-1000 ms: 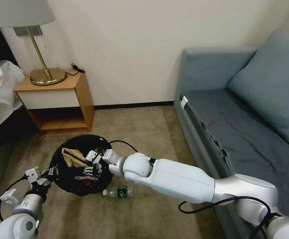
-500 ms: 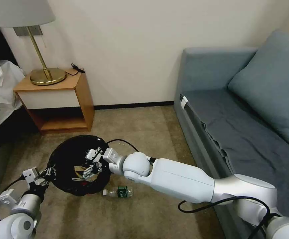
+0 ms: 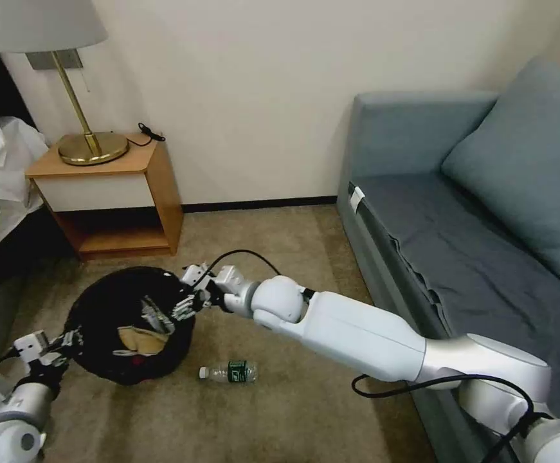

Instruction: Pick up the trash bin, then pick up the garbage on the floor and place it into the trash bin.

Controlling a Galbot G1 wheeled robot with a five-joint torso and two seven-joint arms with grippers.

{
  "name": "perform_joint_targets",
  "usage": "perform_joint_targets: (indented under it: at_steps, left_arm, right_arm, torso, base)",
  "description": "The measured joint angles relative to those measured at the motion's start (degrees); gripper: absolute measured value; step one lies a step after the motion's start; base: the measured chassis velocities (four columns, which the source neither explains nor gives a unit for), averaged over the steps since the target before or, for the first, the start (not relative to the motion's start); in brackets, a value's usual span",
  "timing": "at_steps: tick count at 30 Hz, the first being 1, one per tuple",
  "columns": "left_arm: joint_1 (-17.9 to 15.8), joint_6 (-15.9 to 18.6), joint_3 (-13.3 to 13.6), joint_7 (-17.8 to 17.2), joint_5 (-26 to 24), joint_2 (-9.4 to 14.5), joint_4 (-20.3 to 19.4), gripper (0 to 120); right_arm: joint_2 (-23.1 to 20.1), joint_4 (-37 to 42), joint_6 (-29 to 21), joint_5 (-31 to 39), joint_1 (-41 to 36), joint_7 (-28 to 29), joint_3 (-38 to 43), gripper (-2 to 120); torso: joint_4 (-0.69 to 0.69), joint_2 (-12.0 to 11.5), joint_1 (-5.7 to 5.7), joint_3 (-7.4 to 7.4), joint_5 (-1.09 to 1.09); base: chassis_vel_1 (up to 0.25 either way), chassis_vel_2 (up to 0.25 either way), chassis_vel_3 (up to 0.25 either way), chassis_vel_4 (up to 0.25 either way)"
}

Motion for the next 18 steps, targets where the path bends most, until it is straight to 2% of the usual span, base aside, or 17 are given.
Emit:
perform_joint_targets:
  at_steps: [10,15,16,18]
  left_arm:
    - [-0.40,-0.44,-2.79,-1.31,1.34,-0.11,1.16,5]
    - [-0.67,-0.55,-3.66,-0.76,1.54,0.43,1.43,5]
    - [-0.67,-0.55,-3.66,-0.76,1.54,0.43,1.43,5]
    - [-0.88,-0.60,-3.67,-0.46,1.65,0.61,1.68,5]
  right_arm:
    - [0.51,-8.59,1.38,-2.07,-0.32,-4.92,-2.71,100]
    - [1.87,-15.19,0.30,-4.18,1.13,-13.03,-7.14,100]
    - [1.87,-15.19,0.30,-4.18,1.13,-13.03,-7.14,100]
    - [2.98,-18.30,0.19,-5.70,1.95,-17.68,-9.06,100]
  torso:
    - [0.00,0.00,0.00,0.00,0.00]
    - [0.00,0.00,0.00,0.00,0.00]
    - [0.00,0.00,0.00,0.00,0.00]
    - [0.00,0.00,0.00,0.00,0.00]
  base:
    - [0.000,0.000,0.000,0.000]
    - [0.000,0.000,0.000,0.000]
    - [0.000,0.000,0.000,0.000]
    - [0.000,0.000,0.000,0.000]
